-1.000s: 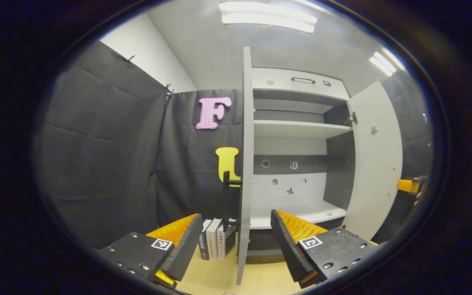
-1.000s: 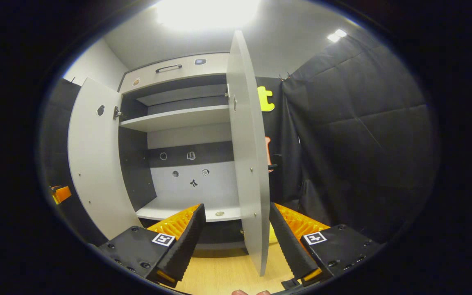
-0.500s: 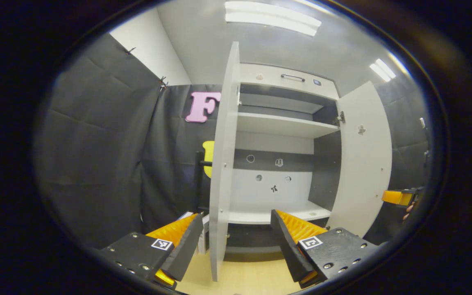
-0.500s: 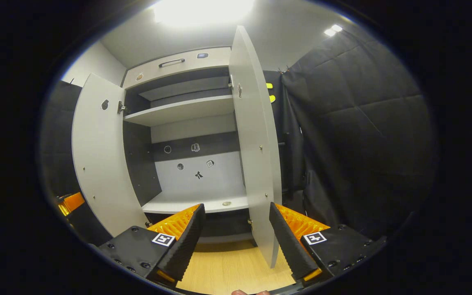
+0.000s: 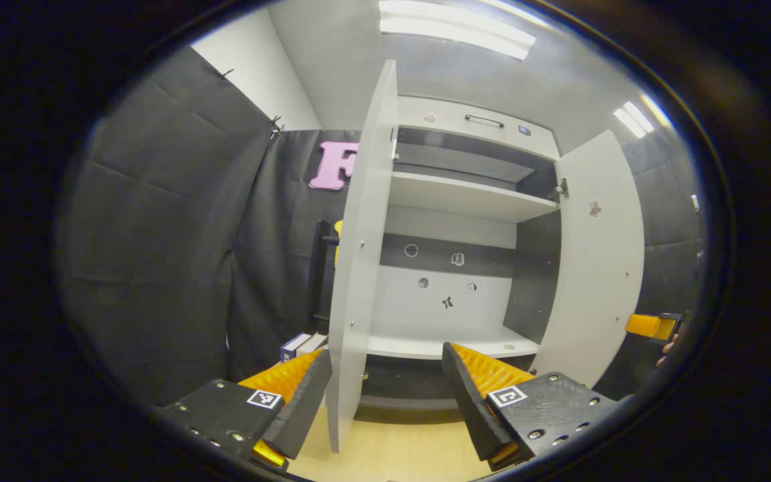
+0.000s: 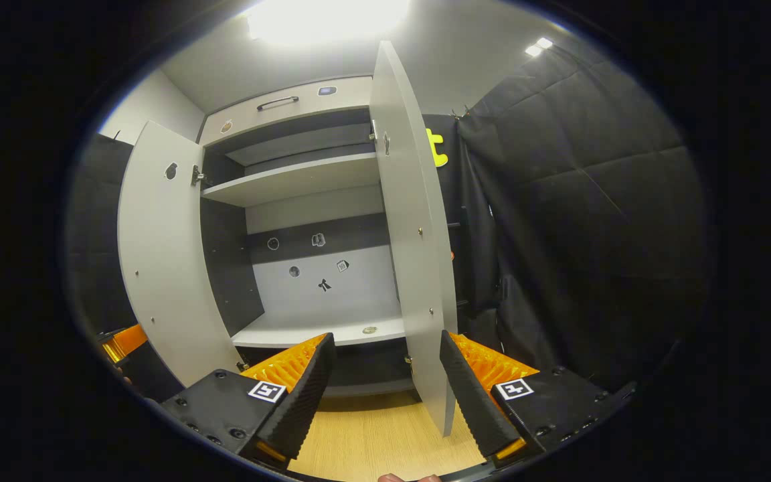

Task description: Open the right door of the double-door shoe cabinet with the right hand, and open the left door with the left hand.

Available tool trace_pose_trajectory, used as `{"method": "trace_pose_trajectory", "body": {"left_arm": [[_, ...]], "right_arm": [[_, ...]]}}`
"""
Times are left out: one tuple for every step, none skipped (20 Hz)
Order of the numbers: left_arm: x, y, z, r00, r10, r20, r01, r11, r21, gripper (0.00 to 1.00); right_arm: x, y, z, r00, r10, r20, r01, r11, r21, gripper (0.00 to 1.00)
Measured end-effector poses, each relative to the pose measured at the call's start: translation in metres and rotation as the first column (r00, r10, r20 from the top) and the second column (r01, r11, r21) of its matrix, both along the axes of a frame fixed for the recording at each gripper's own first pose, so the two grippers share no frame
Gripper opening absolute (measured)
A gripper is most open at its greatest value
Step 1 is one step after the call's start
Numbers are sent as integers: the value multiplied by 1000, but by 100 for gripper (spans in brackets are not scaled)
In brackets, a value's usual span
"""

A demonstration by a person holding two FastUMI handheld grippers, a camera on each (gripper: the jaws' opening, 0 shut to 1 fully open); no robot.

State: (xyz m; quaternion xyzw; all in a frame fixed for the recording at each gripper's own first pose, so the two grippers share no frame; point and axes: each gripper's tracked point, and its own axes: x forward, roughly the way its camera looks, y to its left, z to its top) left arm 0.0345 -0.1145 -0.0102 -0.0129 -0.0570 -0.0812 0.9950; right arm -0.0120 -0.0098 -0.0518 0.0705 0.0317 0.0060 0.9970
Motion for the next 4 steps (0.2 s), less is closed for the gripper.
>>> {"method": "trace_pose_trajectory", "body": {"left_arm": [[-1, -3, -1, 1000, -3, -2, 3, 1000, 4, 95], [-3, -7, -1, 1000, -5, -2, 5, 1000, 6, 95], [-5, -10, 0, 1000, -7, 1, 7, 1000, 9, 95], [-6, -12, 0, 1000, -7, 5, 7, 1000, 14, 95]], "right_arm": [[0, 0, -1, 1000, 6, 1, -6, 1000, -12, 98], [0, 0, -2, 1000, 14, 1, -14, 1000, -21, 98], [0, 1, -3, 1000, 26, 1, -26, 999, -21, 98], [1, 3, -3, 999, 42, 0, -42, 999, -15, 98]]}}
